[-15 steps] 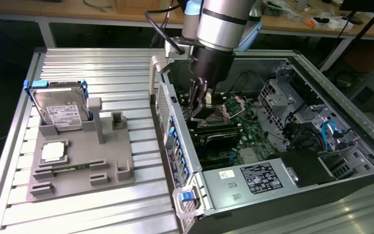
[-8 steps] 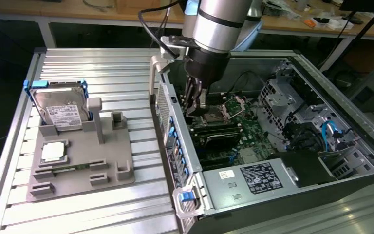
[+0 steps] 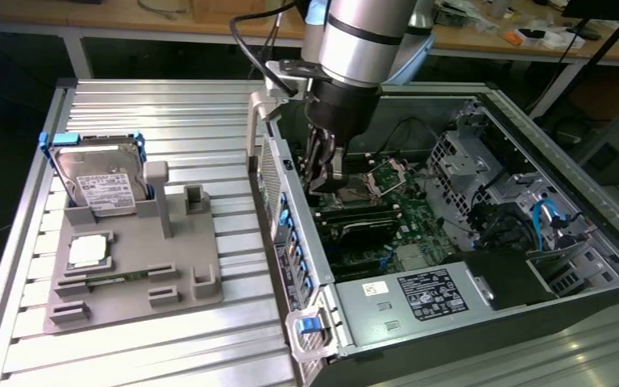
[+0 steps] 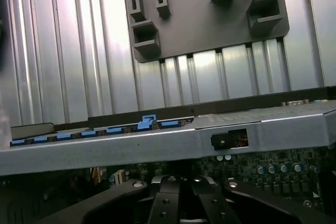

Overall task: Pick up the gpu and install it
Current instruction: 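Press down on the gpu until it lock into place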

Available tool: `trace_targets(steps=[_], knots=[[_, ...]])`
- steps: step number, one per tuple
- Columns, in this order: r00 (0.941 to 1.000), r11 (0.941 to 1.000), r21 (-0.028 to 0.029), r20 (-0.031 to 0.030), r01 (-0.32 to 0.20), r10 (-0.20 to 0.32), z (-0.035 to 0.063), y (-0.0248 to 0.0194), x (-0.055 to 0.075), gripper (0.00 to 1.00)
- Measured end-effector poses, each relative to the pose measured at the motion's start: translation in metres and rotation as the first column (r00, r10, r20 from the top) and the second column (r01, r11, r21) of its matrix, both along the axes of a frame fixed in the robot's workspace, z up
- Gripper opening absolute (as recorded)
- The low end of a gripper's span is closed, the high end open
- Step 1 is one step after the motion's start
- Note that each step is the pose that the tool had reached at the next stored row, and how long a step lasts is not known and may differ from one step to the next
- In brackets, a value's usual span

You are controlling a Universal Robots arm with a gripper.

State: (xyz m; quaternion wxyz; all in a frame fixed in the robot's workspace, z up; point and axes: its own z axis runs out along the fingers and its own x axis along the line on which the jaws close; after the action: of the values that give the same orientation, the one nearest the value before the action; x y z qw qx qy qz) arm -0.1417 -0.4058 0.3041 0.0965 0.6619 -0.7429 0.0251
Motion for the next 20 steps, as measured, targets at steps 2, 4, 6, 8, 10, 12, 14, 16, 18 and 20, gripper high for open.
trace_targets(steps=[2,4,6,8,10,12,14,16,18,20], knots=[[0.9993,0.9993,0.0000,0.0002,-0.037,0.037,0.0000,0.0000,0.0000,0.10],[0.9973,0.9973,0.0000,0.0007,-0.073,0.073,0.0000,0.0000,0.0000,0.10],[0.9940,0.9940,-0.0001,0.0012,-0.109,0.109,0.0000,0.0000,0.0000,0.10],[0.9902,0.9902,-0.0001,0.0026,-0.139,0.139,-0.0001,0.0000,0.0000,0.10],[0.9892,0.9892,-0.0013,0.0057,-0.146,0.146,0.0002,0.0000,-0.0007,0.10],[0.9883,0.9884,-0.0031,0.0081,-0.152,0.152,0.0008,0.0000,-0.0014,0.10],[0.9874,0.9875,-0.0053,0.0107,-0.158,0.158,0.0025,0.0000,-0.0018,0.10],[0.9866,0.9866,-0.0072,0.0123,-0.163,0.163,0.0048,0.0000,-0.0018,0.10],[0.9864,0.9864,-0.0085,0.0127,-0.164,0.164,0.0071,0.0000,-0.0019,0.10],[0.9863,0.9864,-0.0121,0.0147,-0.164,0.164,0.0095,0.0000,-0.0019,0.10]])
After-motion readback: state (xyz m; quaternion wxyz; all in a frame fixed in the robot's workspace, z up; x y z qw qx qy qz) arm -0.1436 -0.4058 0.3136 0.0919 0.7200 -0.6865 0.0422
